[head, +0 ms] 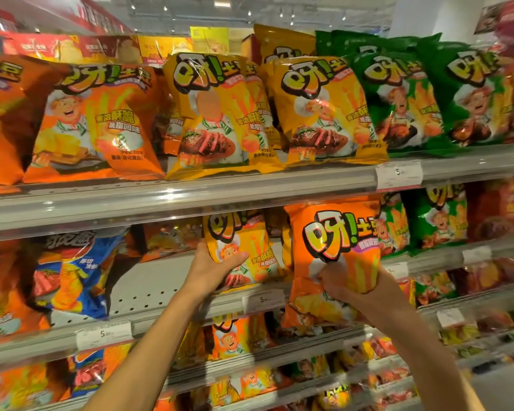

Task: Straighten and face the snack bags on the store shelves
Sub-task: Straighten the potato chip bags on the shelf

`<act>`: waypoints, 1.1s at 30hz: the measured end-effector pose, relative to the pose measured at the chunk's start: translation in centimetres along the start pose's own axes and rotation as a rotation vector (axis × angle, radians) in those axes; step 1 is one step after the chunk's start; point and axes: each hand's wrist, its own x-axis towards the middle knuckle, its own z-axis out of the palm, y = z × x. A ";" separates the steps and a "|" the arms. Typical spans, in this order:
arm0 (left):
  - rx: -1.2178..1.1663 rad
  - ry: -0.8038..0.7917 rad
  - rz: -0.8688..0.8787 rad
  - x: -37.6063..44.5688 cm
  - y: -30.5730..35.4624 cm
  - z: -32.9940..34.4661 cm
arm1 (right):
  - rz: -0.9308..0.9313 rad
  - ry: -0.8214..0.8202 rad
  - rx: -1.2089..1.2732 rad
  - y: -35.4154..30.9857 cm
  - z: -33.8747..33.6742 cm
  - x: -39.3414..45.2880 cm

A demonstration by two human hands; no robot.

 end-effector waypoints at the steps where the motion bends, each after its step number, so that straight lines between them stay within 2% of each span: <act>1: -0.009 -0.023 -0.007 -0.1 -0.1 0.3 | 0.000 -0.010 0.006 -0.1 0.3 -0.1; 5: -0.001 -0.107 -0.022 -0.4 0.2 1.2 | 0.002 -0.035 -0.011 -0.2 1.6 -0.7; 11: 0.189 -0.170 0.044 -1.5 0.4 -1.4 | -0.026 -0.119 -0.046 -0.9 5.1 -2.2; 13: 0.272 -0.120 0.089 -2.9 0.1 -3.3 | -0.036 -0.149 -0.062 -1.2 6.9 -2.6; 19: 0.971 0.207 0.405 -8.5 -4.5 -10.6 | -0.064 -0.272 -0.102 -2.3 14.1 -3.3; 22: 1.053 0.340 0.524 -11.5 -6.4 -13.5 | -0.032 -0.325 -0.136 -3.1 17.9 -2.9; 27: 1.058 0.485 0.466 -14.0 -8.2 -17.8 | -0.113 -0.228 -0.094 -4.2 23.3 -1.0; 31: 1.140 0.456 0.386 -14.0 -9.0 -20.3 | -0.086 -0.141 -0.193 -4.7 26.4 1.5; 33: 1.208 0.406 0.346 -13.8 -9.4 -20.5 | -0.153 -0.066 -0.227 -4.8 27.4 2.6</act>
